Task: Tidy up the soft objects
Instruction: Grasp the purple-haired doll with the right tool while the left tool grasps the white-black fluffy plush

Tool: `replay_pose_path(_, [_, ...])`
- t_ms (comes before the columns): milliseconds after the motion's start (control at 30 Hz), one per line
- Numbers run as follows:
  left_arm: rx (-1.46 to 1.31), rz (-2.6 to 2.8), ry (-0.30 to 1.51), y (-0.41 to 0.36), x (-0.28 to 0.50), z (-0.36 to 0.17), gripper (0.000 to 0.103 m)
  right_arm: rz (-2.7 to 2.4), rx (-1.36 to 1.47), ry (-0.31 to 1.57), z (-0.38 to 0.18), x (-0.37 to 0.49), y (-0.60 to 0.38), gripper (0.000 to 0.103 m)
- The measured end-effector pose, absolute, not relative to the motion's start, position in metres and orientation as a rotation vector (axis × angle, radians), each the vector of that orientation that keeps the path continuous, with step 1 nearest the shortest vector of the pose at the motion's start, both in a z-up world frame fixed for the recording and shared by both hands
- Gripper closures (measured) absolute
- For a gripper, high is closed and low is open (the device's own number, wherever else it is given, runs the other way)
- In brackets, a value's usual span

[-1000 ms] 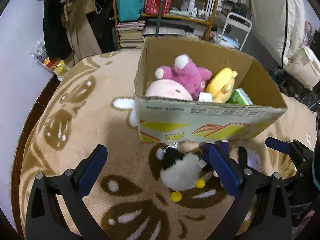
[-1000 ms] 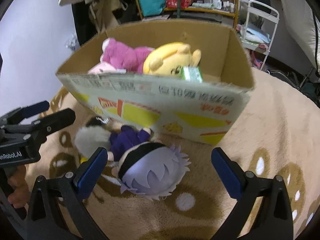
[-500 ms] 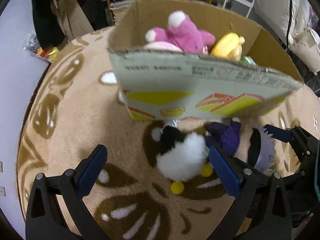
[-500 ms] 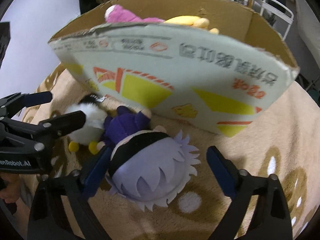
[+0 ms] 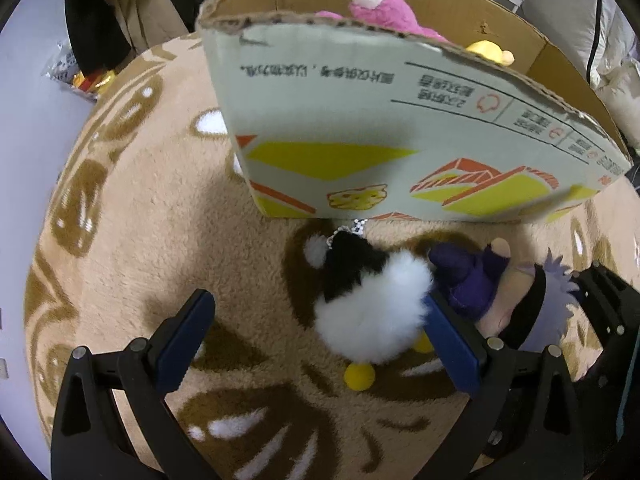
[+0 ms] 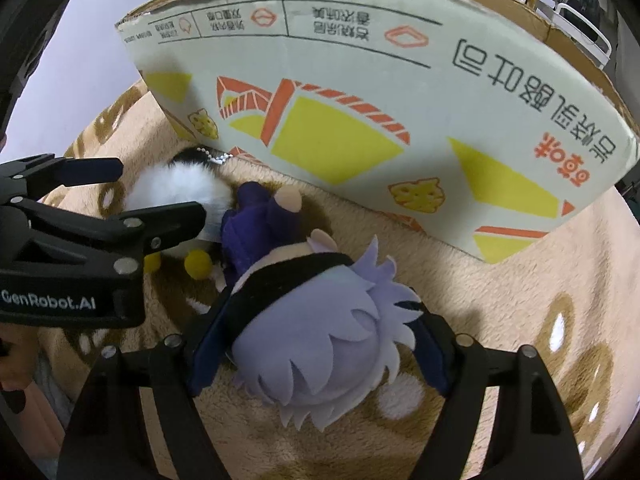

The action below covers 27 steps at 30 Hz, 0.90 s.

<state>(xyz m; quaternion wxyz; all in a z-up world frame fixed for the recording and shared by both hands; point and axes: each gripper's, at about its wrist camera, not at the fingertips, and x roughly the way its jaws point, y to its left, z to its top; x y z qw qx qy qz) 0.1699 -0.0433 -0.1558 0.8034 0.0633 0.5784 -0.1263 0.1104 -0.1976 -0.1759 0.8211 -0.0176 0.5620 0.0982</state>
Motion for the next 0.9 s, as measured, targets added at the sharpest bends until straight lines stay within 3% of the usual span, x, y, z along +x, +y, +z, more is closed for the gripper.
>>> replay_pose_path(267, [0.132, -0.247, 1.246, -0.044, 0.174, -0.167, 0.006, 0.21, -0.048, 1.206, -0.18, 0.11, -0.193, 0.019])
replay_pose_path(533, [0.151, -0.224, 1.248, -0.046, 0.175, -0.172, 0.022, 0.202, -0.072, 1.218, -0.183, 0.109, -0.187, 0.024])
replay_pose_path(733, [0.162, -0.214, 1.246, -0.047, 0.17, -0.168, 0.035, 0.195, -0.089, 1.214, -0.181, 0.105, -0.176, 0.037])
replay_pose_path(833, [0.156, -0.211, 1.234, -0.045, 0.169, -0.166, 0.044, 0.184, -0.109, 1.205, -0.18, 0.103, -0.169, 0.039])
replay_pose_path(900, [0.153, -0.217, 1.224, -0.044, 0.167, -0.163, 0.056, 0.18, -0.108, 1.202, -0.179, 0.101, -0.166, 0.04])
